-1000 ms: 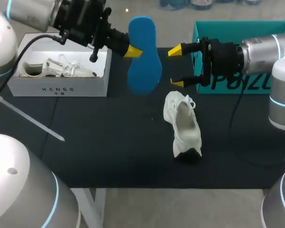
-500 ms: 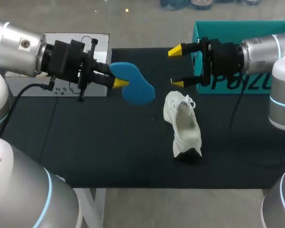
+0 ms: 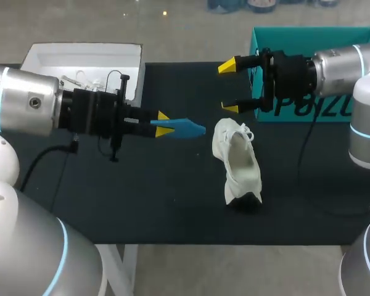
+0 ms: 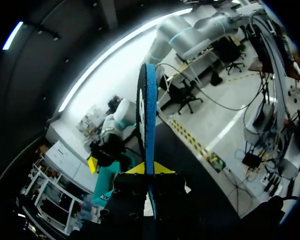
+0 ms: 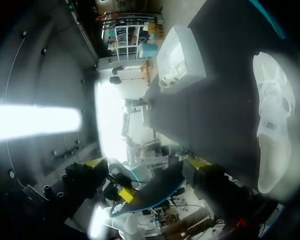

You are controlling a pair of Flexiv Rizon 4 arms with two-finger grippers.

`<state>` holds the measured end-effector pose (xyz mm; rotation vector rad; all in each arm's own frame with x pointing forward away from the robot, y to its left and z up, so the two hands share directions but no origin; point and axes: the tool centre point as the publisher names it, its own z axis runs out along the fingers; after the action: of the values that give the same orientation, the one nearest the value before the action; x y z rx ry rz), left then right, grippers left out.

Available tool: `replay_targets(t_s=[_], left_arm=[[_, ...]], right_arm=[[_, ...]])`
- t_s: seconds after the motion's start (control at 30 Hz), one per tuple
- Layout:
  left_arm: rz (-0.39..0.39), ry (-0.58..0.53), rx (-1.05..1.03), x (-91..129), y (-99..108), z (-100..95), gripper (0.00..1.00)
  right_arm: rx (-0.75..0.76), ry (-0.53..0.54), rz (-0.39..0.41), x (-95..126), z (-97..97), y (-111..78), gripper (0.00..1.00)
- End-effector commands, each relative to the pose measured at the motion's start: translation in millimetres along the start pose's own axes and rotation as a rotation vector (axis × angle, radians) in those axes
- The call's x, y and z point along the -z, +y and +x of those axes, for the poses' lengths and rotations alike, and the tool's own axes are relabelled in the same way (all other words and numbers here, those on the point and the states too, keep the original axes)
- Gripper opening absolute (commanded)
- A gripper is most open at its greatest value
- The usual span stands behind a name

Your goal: Take the shoe out of the shoebox, open the shoe tongue, remove and reinsert the insole, then place the shoe into the shoebox

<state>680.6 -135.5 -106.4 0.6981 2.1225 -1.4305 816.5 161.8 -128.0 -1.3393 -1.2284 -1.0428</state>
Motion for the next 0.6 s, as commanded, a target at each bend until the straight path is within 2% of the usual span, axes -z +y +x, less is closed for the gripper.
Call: replay_targets(t_s=[0.03, 0.2, 0.5, 0.6], left_arm=[[-0.023, -0.13, -0.027, -4, -5, 8.5, 0.0], [-0.067, -0.151, -0.073, -1, -8, 7.0, 0.0], [-0.168, -0.21, -0.13, 22, -15, -2.5, 0.0], [-0.168, -0.21, -0.13, 22, -15, -2.5, 0.0]], right_arm=[[0.0, 0.001, -0.001, -1, -0.4, 0.4, 1.0], [0.0, 0.001, -0.001, -1, -0.4, 0.4, 1.0], [0.0, 0.001, -0.001, -1, -0.4, 0.4, 1.0], [0.0, 0.001, -0.001, -1, -0.4, 0.4, 1.0]])
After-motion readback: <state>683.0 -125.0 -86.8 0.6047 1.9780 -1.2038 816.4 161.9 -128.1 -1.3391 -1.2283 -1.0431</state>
